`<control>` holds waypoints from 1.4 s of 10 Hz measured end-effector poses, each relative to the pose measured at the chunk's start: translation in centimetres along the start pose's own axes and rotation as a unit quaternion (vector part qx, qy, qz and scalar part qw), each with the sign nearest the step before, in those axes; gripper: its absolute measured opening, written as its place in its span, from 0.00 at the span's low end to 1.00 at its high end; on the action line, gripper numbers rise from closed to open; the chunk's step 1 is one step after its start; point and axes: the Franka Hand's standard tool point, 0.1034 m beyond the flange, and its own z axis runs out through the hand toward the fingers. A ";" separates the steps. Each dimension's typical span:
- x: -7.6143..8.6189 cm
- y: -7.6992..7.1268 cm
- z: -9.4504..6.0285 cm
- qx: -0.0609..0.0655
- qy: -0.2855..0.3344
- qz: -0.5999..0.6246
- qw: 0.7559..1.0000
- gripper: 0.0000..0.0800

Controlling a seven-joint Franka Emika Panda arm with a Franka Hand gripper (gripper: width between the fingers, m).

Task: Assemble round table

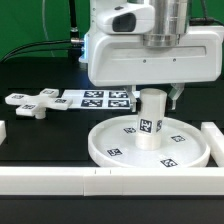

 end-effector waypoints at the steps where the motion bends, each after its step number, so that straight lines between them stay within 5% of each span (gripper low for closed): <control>1: 0.0 0.0 0.0 0.000 0.000 0.018 1.000 0.52; 6: 0.0 0.2 0.0 0.008 -0.001 0.160 0.987 0.52; 9: -0.1 0.4 0.1 0.028 -0.004 0.329 0.944 0.52; 14: -0.2 0.5 0.1 0.065 -0.027 0.567 0.821 0.52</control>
Offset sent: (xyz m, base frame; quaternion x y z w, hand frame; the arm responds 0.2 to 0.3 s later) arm 0.0000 0.0000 0.0000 0.0000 0.0000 0.1296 0.9916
